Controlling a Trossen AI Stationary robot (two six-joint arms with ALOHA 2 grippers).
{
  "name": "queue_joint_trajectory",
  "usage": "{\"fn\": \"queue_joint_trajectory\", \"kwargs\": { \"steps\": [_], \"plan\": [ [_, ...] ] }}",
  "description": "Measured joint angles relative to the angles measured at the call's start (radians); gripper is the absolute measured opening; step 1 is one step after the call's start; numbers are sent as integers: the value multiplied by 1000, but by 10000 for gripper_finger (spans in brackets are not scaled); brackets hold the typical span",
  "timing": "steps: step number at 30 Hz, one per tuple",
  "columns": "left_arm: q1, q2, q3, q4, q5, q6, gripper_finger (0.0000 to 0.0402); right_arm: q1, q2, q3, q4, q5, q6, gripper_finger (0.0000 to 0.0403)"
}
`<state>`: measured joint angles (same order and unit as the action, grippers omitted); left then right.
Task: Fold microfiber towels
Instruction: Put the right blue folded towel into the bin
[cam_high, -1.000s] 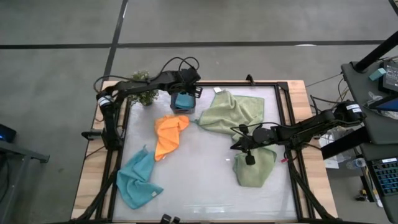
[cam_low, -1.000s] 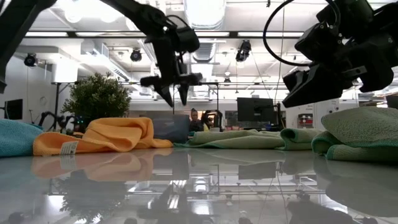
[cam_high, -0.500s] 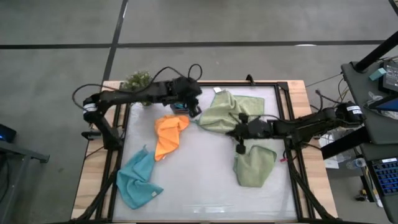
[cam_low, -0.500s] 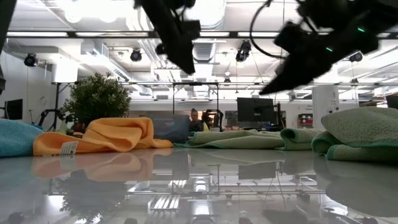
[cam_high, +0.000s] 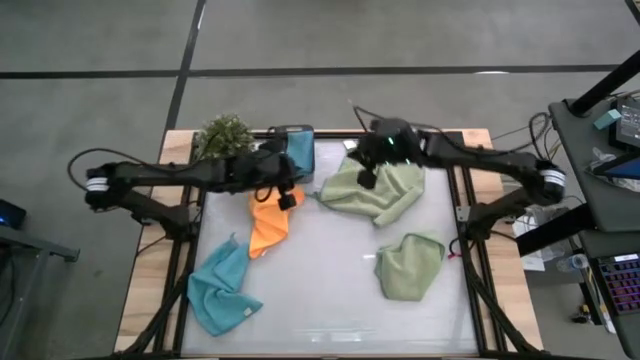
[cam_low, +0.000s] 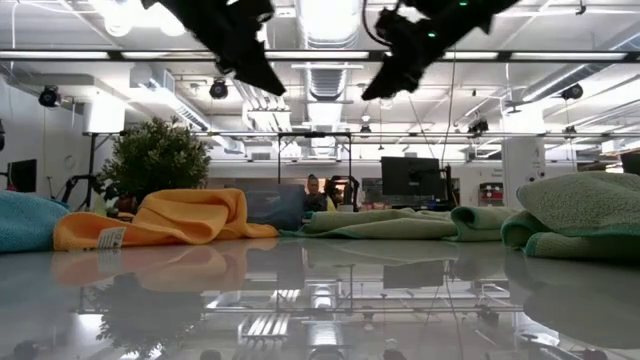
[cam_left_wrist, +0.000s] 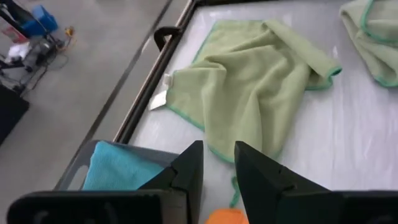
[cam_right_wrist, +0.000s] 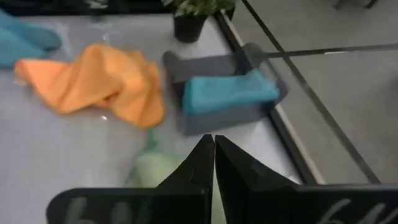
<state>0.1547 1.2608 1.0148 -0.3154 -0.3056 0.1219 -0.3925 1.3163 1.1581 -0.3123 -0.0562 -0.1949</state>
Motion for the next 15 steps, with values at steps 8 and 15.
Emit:
{"fn": "queue_joint_trajectory", "kwargs": {
  "steps": [8,15],
  "plan": [
    [1,-171,-226,281,-33,24,77,-132,324,486,-332,-30,-16,9],
    [4,-251,-335,354,-152,79,77,-202,592,901,-534,-31,-22,9]
  ]
}}
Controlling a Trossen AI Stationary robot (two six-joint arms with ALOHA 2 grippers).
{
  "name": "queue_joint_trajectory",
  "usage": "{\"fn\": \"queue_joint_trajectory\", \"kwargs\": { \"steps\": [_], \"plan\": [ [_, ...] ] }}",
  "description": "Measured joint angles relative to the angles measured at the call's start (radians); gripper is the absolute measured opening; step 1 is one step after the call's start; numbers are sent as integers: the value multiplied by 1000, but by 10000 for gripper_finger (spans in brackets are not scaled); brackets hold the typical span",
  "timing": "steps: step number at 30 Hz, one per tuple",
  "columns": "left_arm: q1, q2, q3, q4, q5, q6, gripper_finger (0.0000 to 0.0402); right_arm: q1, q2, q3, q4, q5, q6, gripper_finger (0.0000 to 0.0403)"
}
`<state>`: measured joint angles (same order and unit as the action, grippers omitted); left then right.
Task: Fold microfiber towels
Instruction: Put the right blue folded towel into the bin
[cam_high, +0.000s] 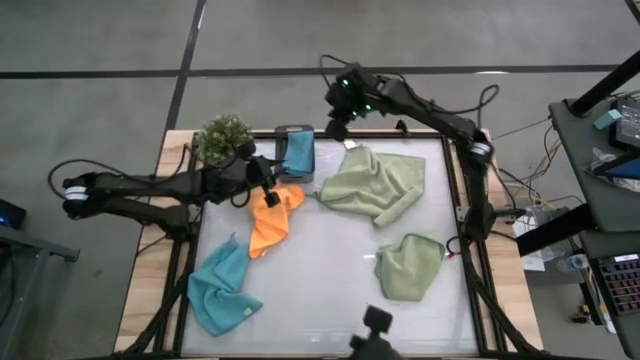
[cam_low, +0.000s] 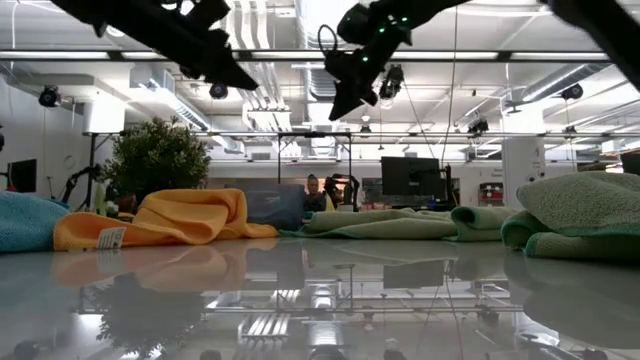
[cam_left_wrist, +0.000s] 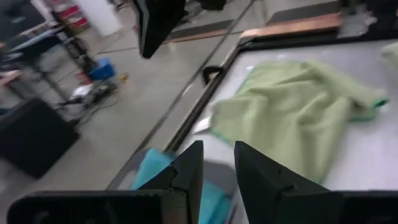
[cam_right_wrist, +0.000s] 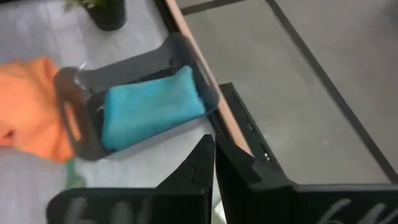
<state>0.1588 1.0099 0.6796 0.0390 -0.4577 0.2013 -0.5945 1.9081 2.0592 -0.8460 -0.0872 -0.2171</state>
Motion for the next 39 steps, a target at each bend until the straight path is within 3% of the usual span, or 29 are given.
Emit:
{"fn": "queue_joint_trajectory", "kwargs": {
  "steps": [3,8,20,39],
  "plan": [
    [6,-28,-36,29,-53,16,77,-14,94,142,-49,-3,-2,9],
    [21,-67,-73,52,-59,50,77,-21,229,299,-70,-49,-2,9],
    [39,-143,-114,59,-61,94,77,-12,333,255,109,-81,33,9],
    [39,-140,-115,59,-61,95,77,17,484,244,133,-75,-36,9]
  ]
}}
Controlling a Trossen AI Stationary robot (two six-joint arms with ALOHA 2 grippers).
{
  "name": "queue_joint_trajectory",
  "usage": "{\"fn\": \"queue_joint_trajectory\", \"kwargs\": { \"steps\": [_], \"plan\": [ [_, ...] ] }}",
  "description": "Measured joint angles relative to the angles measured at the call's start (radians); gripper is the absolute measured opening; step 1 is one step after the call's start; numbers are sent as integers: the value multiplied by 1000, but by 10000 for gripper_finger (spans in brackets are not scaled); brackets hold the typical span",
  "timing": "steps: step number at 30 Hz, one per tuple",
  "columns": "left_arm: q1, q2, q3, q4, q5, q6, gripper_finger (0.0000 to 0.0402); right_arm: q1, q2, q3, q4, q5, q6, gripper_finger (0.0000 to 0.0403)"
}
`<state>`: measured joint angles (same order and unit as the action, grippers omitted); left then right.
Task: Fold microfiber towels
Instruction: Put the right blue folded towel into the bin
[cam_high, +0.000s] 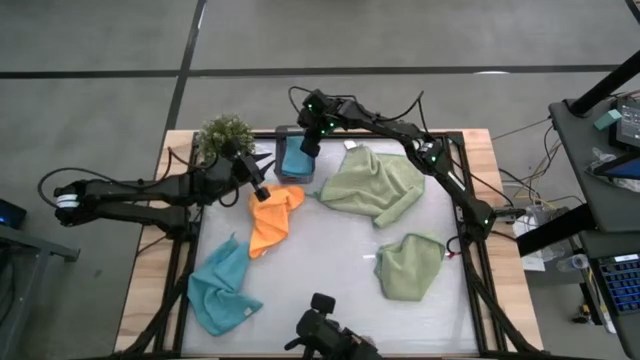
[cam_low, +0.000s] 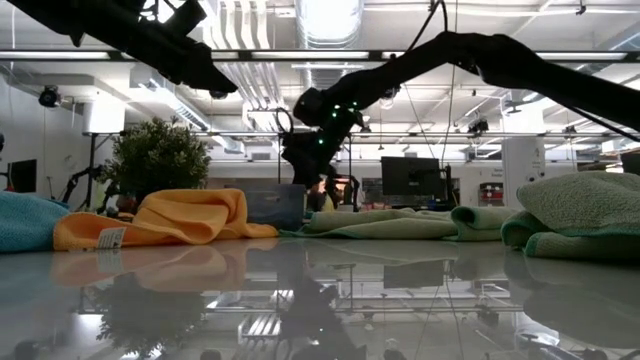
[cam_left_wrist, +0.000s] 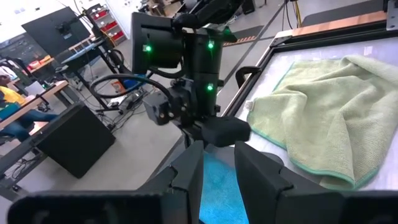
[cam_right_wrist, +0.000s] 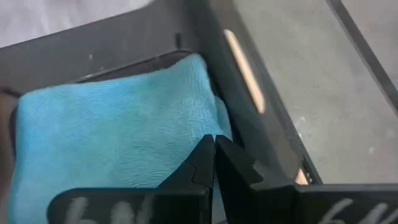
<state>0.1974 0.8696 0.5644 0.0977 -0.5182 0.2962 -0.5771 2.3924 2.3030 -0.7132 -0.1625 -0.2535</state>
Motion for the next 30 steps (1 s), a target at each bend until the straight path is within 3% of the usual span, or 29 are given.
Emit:
{"fn": "queue_joint_trajectory", "kwargs": {
  "steps": [8,14,19,25,30],
  "plan": [
    [0,0,0,0,0,0,77,50,2,-2,43,2,-81,9],
    [0,0,-1,0,0,0,77,56,-12,-2,41,151,-89,9],
    [0,3,-8,0,13,0,77,62,-79,-22,-36,129,-131,9],
    [5,66,46,-6,121,-1,66,76,-321,-239,-20,68,-141,9],
    [63,177,199,-37,199,-11,12,85,-566,-509,41,66,-122,9]
  ]
}}
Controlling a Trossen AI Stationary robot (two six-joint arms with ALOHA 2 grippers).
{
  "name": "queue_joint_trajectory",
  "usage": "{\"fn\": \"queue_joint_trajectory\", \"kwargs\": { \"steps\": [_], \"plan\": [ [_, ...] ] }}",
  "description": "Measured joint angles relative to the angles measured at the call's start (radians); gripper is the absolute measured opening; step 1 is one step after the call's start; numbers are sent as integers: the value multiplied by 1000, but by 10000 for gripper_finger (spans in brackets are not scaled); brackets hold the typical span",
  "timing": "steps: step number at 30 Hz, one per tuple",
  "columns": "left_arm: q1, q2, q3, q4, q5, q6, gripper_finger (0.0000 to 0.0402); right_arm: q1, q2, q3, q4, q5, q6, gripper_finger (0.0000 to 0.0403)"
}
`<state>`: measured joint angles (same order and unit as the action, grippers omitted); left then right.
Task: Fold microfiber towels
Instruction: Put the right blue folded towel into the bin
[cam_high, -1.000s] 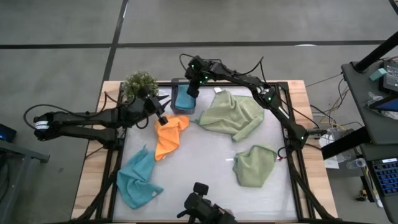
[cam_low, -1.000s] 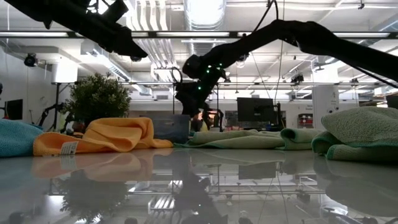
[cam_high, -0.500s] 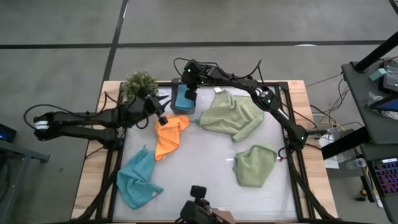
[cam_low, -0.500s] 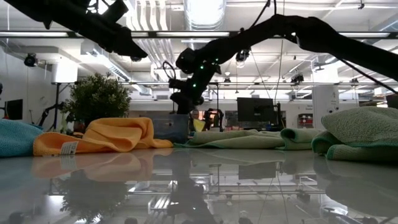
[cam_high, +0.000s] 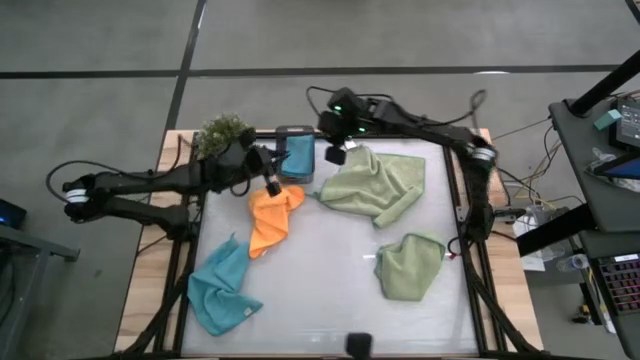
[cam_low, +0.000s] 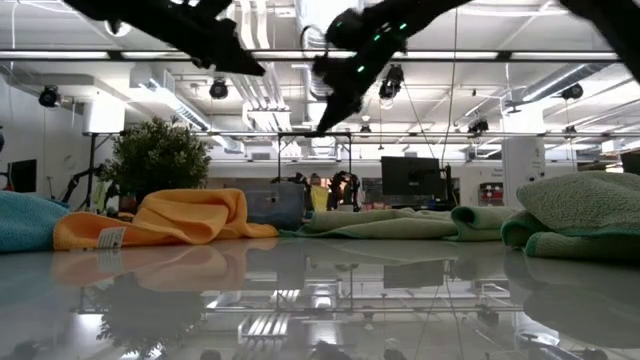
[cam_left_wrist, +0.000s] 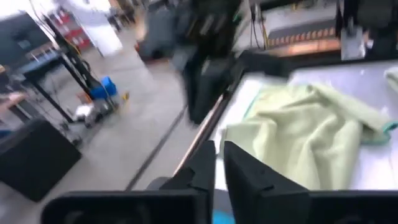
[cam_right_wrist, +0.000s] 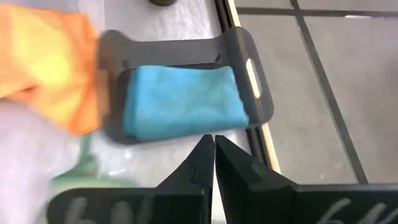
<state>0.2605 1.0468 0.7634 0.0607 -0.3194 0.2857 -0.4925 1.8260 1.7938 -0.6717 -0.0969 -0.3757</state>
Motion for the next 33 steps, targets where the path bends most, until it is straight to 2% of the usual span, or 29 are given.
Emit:
{"fn": "queue_joint_trajectory", "kwargs": {
  "steps": [7,12,17,23,33],
  "plan": [
    [198,222,242,-225,228,11,1,-1,-262,-308,110,1,17,9],
    [326,396,373,-340,338,76,0,-6,-391,-486,244,0,17,9],
    [407,551,461,-396,355,89,0,-21,-478,-622,369,2,40,9],
    [448,712,519,-386,370,92,0,-48,-528,-729,481,1,55,9],
    [460,853,557,-324,370,96,0,-78,-510,-781,551,1,82,9]
  ]
}}
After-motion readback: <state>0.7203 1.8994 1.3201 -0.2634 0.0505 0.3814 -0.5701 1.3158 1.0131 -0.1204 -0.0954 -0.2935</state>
